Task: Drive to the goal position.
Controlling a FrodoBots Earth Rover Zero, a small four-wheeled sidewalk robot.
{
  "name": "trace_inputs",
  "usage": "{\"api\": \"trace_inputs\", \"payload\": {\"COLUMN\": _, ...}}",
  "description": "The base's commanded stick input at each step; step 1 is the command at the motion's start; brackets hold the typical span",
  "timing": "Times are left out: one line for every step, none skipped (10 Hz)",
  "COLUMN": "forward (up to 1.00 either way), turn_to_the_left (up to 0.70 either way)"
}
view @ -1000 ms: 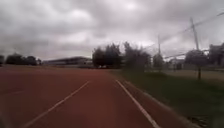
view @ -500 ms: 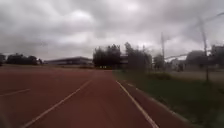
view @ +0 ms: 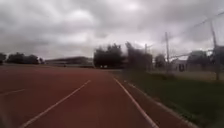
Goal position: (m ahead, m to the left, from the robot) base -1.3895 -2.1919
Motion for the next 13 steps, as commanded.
{"api": "trace_inputs", "payload": {"forward": 0.7, "turn_to_the_left": 0.0}}
{"api": "trace_inputs", "payload": {"forward": 0.7, "turn_to_the_left": 0.0}}
{"api": "trace_inputs", "payload": {"forward": 0.7, "turn_to_the_left": 0.0}}
{"api": "trace_inputs", "payload": {"forward": 0.7, "turn_to_the_left": 0.0}}
{"api": "trace_inputs", "payload": {"forward": 0.7, "turn_to_the_left": -0.08}}
{"api": "trace_inputs", "payload": {"forward": 0.7, "turn_to_the_left": -0.22}}
{"api": "trace_inputs", "payload": {"forward": 0.7, "turn_to_the_left": 0.0}}
{"api": "trace_inputs", "payload": {"forward": 0.7, "turn_to_the_left": 0.0}}
{"api": "trace_inputs", "payload": {"forward": 0.7, "turn_to_the_left": 0.0}}
{"api": "trace_inputs", "payload": {"forward": 0.7, "turn_to_the_left": 0.0}}
{"api": "trace_inputs", "payload": {"forward": 0.7, "turn_to_the_left": 0.0}}
{"api": "trace_inputs", "payload": {"forward": 0.7, "turn_to_the_left": 0.0}}
{"api": "trace_inputs", "payload": {"forward": 0.7, "turn_to_the_left": -0.09}}
